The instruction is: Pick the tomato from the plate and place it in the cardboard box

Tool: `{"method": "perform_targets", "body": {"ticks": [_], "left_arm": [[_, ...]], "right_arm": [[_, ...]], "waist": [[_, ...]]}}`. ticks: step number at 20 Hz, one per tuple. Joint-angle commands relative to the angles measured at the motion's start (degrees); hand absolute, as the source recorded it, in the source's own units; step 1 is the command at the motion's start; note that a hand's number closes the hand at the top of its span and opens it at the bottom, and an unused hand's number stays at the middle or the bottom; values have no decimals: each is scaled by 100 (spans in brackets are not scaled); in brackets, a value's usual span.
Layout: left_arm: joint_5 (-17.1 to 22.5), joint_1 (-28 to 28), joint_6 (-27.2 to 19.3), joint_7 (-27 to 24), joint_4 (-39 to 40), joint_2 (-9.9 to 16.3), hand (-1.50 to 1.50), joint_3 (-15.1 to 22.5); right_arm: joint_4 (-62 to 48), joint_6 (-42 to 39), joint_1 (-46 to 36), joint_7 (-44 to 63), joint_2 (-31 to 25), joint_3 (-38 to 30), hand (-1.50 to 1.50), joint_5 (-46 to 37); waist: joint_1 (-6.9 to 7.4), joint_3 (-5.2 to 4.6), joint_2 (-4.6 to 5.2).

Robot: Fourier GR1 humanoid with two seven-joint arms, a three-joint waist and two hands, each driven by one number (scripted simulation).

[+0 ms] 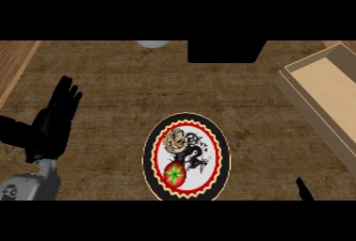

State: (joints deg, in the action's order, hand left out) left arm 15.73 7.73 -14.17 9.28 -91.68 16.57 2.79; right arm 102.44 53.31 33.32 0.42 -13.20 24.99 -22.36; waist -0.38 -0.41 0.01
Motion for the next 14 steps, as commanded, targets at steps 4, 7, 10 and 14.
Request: {"method": "perform_targets", "body": {"ticks": [4,7,10,14], "left_arm": [[92,33,195,152,-207,52,0,87],[-44,45,33,8,-197,-167,0,214],[-60,22,65,225,-398,-24,0,210],[-28,-28,54,197,-420,-106,0,185]], "right_arm": [[894,-1450,797,1738,-935,796,-150,-1007],[1703,-2013,786,2844,-975,989,-150,-1543],[2568,-2666,561,3963,-821,1222,-150,-2041],[3066,-3553,-599,5361,-56,1461,-150,-2579]], "waist": [[233,-16,88],[233,-15,95],[255,-2,63],[290,7,59]]}}
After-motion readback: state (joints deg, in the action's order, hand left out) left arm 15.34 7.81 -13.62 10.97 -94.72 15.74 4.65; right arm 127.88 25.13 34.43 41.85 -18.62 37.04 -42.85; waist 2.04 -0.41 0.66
